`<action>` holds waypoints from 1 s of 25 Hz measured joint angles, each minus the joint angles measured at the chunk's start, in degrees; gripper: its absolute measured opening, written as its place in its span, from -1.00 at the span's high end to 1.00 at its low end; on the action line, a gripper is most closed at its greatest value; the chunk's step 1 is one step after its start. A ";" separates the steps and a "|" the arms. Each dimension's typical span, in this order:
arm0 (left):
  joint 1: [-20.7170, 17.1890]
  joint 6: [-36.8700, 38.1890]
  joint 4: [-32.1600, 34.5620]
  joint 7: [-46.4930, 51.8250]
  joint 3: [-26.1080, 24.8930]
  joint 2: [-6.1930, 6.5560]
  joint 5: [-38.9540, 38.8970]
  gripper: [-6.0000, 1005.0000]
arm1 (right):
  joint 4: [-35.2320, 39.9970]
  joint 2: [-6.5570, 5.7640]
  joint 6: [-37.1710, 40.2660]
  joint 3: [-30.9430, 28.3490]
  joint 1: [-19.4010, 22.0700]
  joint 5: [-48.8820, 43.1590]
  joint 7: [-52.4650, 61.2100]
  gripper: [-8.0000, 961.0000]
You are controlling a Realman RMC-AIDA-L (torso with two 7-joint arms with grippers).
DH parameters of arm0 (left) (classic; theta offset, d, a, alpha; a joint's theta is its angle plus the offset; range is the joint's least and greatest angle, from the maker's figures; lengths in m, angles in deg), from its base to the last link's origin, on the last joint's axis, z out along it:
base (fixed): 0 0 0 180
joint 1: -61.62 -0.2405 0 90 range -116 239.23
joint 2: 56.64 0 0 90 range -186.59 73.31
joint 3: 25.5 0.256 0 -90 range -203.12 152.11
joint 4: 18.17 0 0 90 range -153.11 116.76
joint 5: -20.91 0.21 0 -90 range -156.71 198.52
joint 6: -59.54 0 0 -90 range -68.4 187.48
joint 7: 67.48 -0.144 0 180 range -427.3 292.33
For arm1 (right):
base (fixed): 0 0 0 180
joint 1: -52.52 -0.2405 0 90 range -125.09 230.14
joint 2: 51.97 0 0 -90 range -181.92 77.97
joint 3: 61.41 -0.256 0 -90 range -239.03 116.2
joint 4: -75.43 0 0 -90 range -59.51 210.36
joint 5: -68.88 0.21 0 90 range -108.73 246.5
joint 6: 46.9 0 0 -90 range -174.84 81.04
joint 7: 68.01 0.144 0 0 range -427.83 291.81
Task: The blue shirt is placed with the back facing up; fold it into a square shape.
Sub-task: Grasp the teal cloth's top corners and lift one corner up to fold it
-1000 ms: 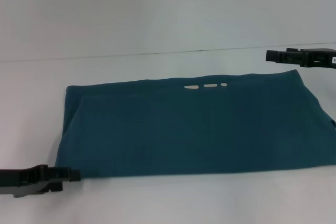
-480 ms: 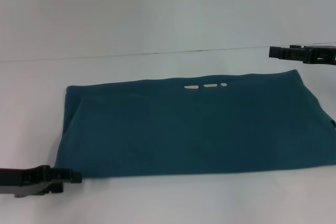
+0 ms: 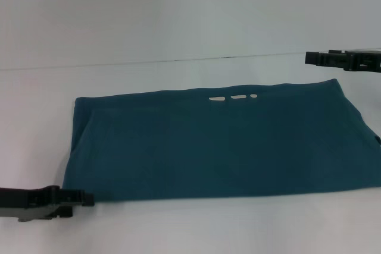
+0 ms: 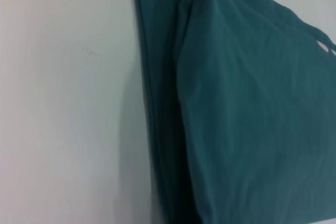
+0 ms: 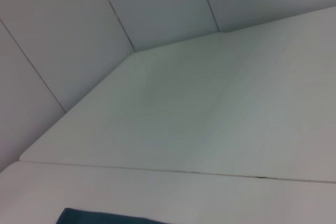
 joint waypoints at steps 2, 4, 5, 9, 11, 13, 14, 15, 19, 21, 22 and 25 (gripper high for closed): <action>0.05 -0.26 -0.02 0.12 0.46 0.02 0.01 -0.38 | 0.00 -0.05 0.00 -0.01 0.00 0.00 0.06 -0.85; 0.27 -0.65 -0.05 0.21 0.57 0.06 0.02 -0.38 | 0.00 -0.07 0.00 -0.01 0.01 0.00 0.16 -0.85; 0.27 -0.65 -0.05 0.21 0.57 0.06 0.02 -0.38 | 0.00 -0.08 0.00 -0.01 0.02 0.00 0.20 -0.85; 1.02 -1.45 -1.11 0.24 0.65 0.48 0.03 -0.38 | 0.00 -0.09 0.00 -0.01 0.03 0.01 0.22 -0.85; 1.36 -1.82 -1.47 0.24 0.67 0.53 0.37 -0.38 | 0.00 -0.08 0.00 -0.04 0.03 0.02 0.24 -0.85; 1.69 -2.37 -1.63 0.28 0.67 0.54 0.95 -0.38 | 0.00 -0.09 0.00 -0.07 0.03 0.04 0.28 -0.84; 1.79 -2.60 -1.65 0.30 0.67 0.54 1.08 -0.38 | 0.00 -0.12 0.00 -0.08 0.03 0.05 0.30 -0.84; 1.88 -2.76 -1.67 0.31 0.67 0.55 1.13 -0.38 | 0.00 -0.15 0.00 -0.10 0.03 0.06 0.30 -0.84; 2.27 -3.68 -1.70 0.32 0.67 0.70 1.16 -0.38 | 0.00 -0.17 0.00 -0.18 0.03 0.08 0.31 -0.84; 2.44 -4.00 -1.70 0.32 0.60 0.90 1.16 -0.38 | 0.00 -0.17 0.00 -0.19 0.00 0.09 0.31 -0.84; 2.51 -4.01 -1.70 0.32 0.58 0.94 1.16 -0.38 | 0.00 -0.17 0.00 -0.19 -0.03 0.09 0.31 -0.84; 2.76 -4.06 -1.70 0.33 0.49 1.01 1.16 -0.38 | 0.00 -0.17 0.00 -0.19 -0.04 0.09 0.30 -0.83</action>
